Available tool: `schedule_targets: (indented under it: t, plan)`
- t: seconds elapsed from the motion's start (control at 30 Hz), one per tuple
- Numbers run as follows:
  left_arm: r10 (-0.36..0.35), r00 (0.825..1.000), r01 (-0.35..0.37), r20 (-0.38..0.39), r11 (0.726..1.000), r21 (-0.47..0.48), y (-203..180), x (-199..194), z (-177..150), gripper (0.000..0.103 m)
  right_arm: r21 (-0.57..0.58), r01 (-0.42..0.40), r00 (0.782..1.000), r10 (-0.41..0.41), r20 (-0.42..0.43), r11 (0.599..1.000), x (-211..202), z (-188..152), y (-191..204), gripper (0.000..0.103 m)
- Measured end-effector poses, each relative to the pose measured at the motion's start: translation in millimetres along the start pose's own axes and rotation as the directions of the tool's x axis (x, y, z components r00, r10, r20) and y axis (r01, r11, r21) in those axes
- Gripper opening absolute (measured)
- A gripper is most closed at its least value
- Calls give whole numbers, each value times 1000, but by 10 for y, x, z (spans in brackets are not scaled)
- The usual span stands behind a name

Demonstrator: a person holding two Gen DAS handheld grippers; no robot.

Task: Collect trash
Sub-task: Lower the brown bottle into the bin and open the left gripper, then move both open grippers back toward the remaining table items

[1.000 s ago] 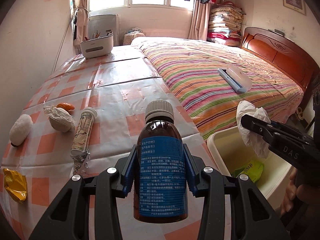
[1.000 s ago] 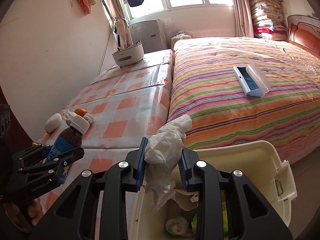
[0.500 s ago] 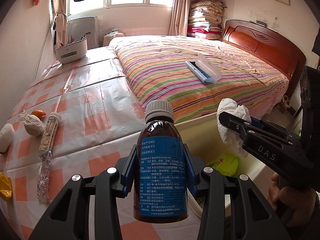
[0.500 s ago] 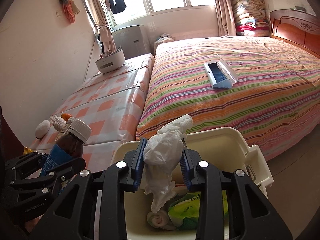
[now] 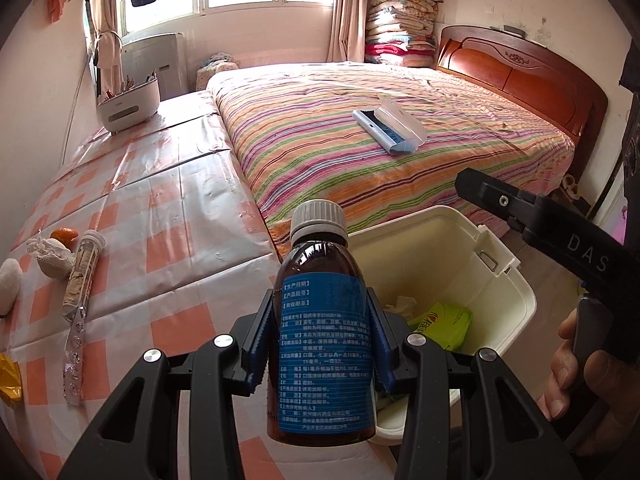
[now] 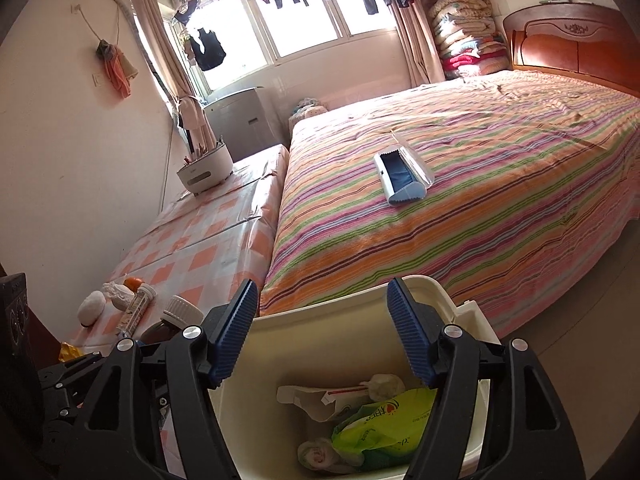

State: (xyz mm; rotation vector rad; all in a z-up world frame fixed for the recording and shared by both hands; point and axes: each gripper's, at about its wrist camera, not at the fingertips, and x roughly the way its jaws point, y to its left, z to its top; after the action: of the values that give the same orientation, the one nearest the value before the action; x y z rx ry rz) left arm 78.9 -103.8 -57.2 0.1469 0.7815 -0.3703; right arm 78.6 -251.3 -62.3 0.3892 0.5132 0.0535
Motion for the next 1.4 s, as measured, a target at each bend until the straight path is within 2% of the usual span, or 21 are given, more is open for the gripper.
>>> schedule_targets:
  t: [0.33, 0.43, 0.73, 0.83, 0.9, 1.1, 1.4]
  plan:
    - [-10, 1000, 11, -30, 1000, 25, -144, 178, 38, 41, 63, -1, 999, -3, 50, 998, -85, 57, -139, 67]
    - [-11, 1000, 12, -30, 999, 38, -193, 199, 47, 41, 74, 4, 998, -9, 60, 997, -102, 64, -170, 73]
    - [-13, 999, 16, -44, 997, 73, -272, 244, 56, 43, 75, 7, 999, -11, 53, 997, -80, 62, -180, 73]
    - [-7, 999, 11, -38, 995, 98, -292, 214, 47, 56, 73, 5, 999, -9, 50, 997, -72, 57, -170, 73]
    - [-9, 999, 12, -32, 994, 111, -295, 181, 42, 69, 70, 8, 999, -11, 49, 998, -65, 52, -159, 73]
    - [33, 999, -33, 1, 990, 135, -176, 69, 38, 72, 65, 7, 999, -10, 39, 998, -33, 44, -122, 73]
    - [142, 990, -143, 20, 985, 100, 378, -60, -35, 72, 27, -4, 1000, 4, 2, 1000, 113, 15, 81, 73]
